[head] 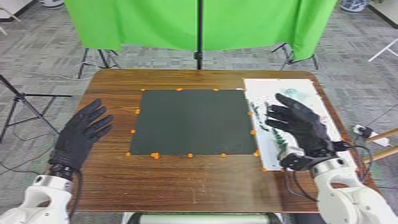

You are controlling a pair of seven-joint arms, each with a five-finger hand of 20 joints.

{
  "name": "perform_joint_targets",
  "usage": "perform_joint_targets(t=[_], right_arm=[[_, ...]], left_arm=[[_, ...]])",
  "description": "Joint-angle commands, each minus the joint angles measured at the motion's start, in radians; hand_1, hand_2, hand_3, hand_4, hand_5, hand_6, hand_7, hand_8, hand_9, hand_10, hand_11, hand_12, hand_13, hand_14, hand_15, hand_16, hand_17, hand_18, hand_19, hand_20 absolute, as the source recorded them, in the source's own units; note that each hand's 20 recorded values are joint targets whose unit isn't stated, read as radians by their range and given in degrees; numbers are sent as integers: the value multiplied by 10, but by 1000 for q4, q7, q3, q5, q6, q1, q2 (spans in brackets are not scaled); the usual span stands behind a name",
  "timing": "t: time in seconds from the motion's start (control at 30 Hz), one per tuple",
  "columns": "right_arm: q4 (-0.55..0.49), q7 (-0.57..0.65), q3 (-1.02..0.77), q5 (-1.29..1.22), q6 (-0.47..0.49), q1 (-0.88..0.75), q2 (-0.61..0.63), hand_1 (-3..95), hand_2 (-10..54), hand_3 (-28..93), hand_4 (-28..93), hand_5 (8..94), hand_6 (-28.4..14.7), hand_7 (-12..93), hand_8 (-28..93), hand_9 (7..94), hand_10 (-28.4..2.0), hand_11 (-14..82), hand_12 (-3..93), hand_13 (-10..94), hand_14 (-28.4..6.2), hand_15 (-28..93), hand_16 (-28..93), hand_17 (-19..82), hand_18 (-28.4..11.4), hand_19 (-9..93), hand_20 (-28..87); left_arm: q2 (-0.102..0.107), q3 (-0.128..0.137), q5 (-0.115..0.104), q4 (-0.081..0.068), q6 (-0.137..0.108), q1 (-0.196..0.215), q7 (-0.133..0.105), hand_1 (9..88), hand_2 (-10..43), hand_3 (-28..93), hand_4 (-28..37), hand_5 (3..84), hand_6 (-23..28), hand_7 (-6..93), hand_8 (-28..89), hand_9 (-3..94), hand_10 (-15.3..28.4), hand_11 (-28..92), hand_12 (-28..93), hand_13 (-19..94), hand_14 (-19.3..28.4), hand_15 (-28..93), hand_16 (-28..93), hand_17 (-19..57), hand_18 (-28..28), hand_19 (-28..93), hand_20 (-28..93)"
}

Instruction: Arrange flowers

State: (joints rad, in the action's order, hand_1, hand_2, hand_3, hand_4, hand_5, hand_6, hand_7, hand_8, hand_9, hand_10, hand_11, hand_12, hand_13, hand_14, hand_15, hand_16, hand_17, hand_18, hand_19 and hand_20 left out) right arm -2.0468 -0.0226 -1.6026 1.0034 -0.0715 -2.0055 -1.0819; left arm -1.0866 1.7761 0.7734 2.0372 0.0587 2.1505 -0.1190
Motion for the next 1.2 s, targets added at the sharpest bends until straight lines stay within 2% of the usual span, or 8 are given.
perform_joint_targets(t=[0.03, 0.17, 0.23, 0.33, 0.4, 0.6, 0.83, 1.2], right_arm=[[-32, 56, 18, 528, -277, 27, 123, 399, -85, 662, -282, 452, -16, 340, -205, 510, -115, 393, 191, 467, -88, 599, 134, 238, -175, 744, 324], [-121, 196, -96, 854, -158, -90, 203, 627, -95, 178, -207, 642, 16, 502, -211, 702, -115, 573, 269, 666, -89, 780, 238, 363, -172, 914, 464], [-160, 253, -147, 919, -24, -138, 221, 605, -94, 103, -164, 731, 21, 514, -200, 782, -114, 582, 292, 731, -93, 797, 271, 413, -194, 929, 542], [-170, 346, -180, 875, 224, -98, 255, 498, -88, 61, -128, 861, 18, 475, -165, 892, -113, 565, 303, 816, -106, 804, 293, 501, -227, 932, 644], [-158, 400, -157, 875, 318, -62, 282, 451, -78, 36, -117, 887, 16, 459, -155, 911, -114, 560, 306, 830, -108, 806, 296, 516, -232, 932, 660], [-143, 498, -84, 901, 393, -61, 299, 337, -86, 253, -222, 853, 7, 414, -146, 881, -124, 525, 307, 800, -112, 787, 301, 489, -229, 932, 623], [-133, 584, -6, 998, 394, -53, 301, 160, -95, 578, -283, 726, -9, 386, -150, 765, -133, 520, 322, 701, -121, 781, 296, 396, -218, 932, 508], [-113, 692, 110, 1159, 420, 45, 345, 169, -95, 640, -283, 732, -2, 427, -159, 771, -129, 544, 333, 718, -114, 786, 292, 409, -216, 932, 512]], left_arm=[[-9, 5, 12, 1, 4, 25, 14, 265, -55, 671, -282, 267, 32, 203, -107, 228, 102, 177, 161, 191, 136, 304, -14, -79, 217, 514, -17], [5, -11, 10, -4, 25, 21, 7, 269, -57, 671, -283, 266, 32, 204, -107, 229, 104, 181, 161, 194, 137, 308, -15, -79, 215, 514, -15], [11, 1, -2, 7, 12, 46, 17, 269, -58, 670, -283, 266, 31, 205, -107, 230, 104, 182, 160, 198, 138, 315, -14, -79, 215, 514, -14], [-3, -5, -11, 12, -30, 65, -24, 266, -58, 674, -283, 268, 31, 205, -108, 237, 107, 184, 159, 202, 141, 325, -16, -78, 214, 514, -12], [4, 9, -17, 13, -18, 69, -20, 266, -58, 675, -283, 273, 32, 205, -108, 244, 108, 186, 158, 206, 143, 328, -18, -77, 215, 515, -11], [0, -20, -21, 3, -4, 38, -30, 260, -46, 677, -283, 275, 33, 206, -108, 247, 110, 191, 157, 206, 145, 334, -23, -77, 214, 515, -10], [-7, 4, -20, 14, -22, 67, -28, 254, -43, 683, -283, 274, 33, 202, -107, 245, 110, 189, 155, 206, 146, 337, -25, -78, 215, 515, -8], [-4, -2, -14, 6, -6, 55, -20, 252, -42, 686, -283, 281, 34, 199, -106, 253, 111, 191, 153, 213, 149, 342, -28, -76, 217, 515, -7]])
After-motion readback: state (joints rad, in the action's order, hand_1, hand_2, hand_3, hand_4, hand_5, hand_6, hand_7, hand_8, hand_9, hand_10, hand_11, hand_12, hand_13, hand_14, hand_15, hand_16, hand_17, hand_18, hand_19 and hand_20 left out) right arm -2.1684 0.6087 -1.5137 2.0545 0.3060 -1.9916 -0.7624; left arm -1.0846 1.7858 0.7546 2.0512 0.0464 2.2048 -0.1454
